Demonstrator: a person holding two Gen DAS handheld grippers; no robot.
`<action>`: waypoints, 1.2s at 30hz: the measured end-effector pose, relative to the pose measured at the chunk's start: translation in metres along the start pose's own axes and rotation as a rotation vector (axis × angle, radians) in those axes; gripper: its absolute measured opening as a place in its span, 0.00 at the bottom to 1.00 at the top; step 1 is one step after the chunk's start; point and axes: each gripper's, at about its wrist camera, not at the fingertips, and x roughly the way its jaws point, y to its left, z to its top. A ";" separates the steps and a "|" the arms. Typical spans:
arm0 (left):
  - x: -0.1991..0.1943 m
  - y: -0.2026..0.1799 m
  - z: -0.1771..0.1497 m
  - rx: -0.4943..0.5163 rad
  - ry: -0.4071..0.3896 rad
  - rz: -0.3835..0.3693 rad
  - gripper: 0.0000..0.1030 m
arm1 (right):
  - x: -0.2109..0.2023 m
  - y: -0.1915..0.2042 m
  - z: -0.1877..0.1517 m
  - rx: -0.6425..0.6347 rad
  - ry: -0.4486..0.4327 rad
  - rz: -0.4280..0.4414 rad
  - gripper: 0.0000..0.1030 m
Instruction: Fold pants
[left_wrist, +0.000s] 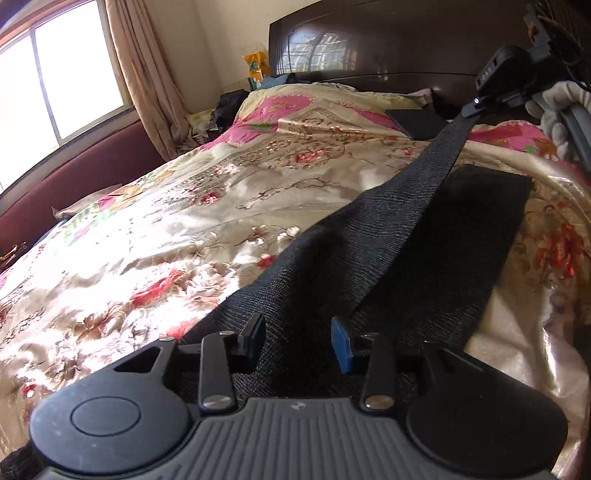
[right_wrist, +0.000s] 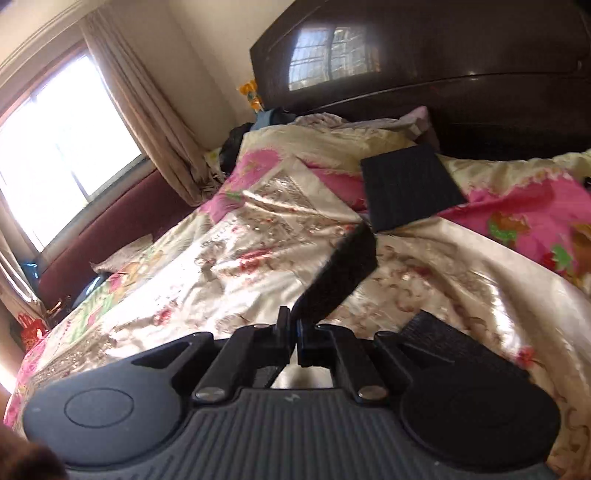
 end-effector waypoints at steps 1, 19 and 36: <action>0.002 -0.007 -0.003 0.015 0.016 -0.009 0.52 | -0.002 -0.014 -0.010 0.003 0.023 -0.037 0.03; -0.006 -0.065 -0.002 0.222 0.038 0.003 0.53 | 0.041 -0.086 -0.054 0.285 0.138 -0.001 0.04; -0.009 -0.071 -0.003 0.255 0.040 -0.037 0.54 | 0.038 -0.113 -0.057 0.319 0.145 0.008 0.05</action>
